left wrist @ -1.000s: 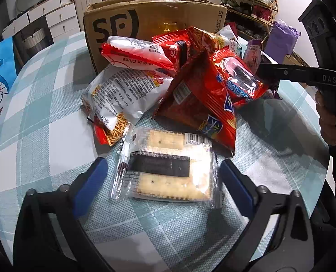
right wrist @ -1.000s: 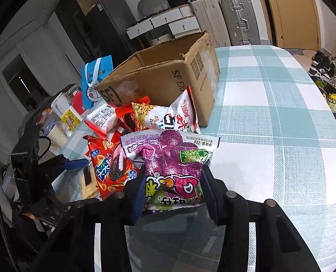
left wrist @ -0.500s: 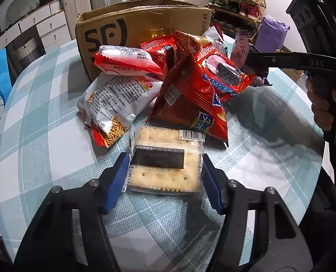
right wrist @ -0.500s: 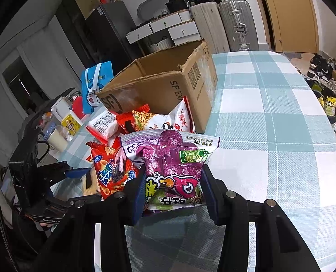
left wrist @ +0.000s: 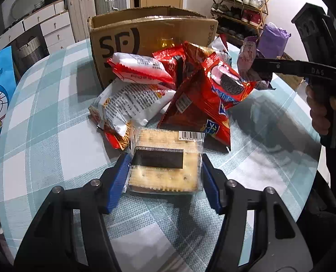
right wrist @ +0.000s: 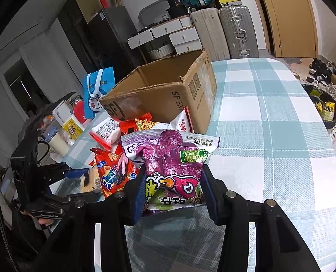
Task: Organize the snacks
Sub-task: 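Lift both held packs over the cardboard box and release them inside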
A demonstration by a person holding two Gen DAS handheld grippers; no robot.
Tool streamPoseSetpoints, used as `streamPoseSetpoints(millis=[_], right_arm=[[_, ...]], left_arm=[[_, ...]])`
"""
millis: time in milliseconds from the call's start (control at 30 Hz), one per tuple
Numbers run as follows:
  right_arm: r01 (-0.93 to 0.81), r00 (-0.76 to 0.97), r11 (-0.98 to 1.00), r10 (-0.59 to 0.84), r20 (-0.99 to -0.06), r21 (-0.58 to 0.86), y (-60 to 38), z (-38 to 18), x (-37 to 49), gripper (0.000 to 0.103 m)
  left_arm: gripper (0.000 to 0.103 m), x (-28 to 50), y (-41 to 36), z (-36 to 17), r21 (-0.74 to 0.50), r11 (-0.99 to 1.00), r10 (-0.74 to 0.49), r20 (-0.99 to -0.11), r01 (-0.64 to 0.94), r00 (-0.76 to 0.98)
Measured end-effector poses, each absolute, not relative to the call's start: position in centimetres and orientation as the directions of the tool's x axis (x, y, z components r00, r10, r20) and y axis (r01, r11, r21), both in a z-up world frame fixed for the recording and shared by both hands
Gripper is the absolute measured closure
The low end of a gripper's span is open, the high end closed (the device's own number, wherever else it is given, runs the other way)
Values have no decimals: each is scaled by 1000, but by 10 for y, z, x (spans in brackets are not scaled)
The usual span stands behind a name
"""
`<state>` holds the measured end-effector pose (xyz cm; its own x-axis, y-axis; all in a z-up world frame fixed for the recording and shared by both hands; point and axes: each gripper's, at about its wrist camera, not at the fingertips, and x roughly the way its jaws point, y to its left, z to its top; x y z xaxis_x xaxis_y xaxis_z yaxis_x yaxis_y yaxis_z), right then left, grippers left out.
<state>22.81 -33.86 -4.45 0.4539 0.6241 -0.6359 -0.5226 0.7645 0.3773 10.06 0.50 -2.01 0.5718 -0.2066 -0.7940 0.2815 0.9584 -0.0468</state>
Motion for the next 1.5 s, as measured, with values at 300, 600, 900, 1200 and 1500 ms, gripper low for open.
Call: streamPoseSetpoints(millis=[300, 600, 900, 1200, 1500], right_arm=[[-531, 477, 759, 635, -608, 376, -341, -36, 224, 58], [-499, 509, 786, 607, -610, 365, -351, -34, 227, 58], [-507, 546, 780, 619, -564, 366, -356, -19, 219, 58], [-511, 578, 779, 624, -526, 363, -351, -1, 215, 58], [-519, 601, 772, 635, -486, 367, -347, 20, 217, 58]], left_arm=[[44, 91, 9, 1, -73, 963, -221, -763, 259, 608], [44, 92, 20, 15, -91, 976, -202, -725, 199, 659], [44, 83, 27, 44, -127, 983, -183, -655, 132, 733], [44, 84, 32, 67, -130, 988, -143, -602, 81, 785], [44, 105, 26, 86, -113, 992, -117, -580, 63, 806]])
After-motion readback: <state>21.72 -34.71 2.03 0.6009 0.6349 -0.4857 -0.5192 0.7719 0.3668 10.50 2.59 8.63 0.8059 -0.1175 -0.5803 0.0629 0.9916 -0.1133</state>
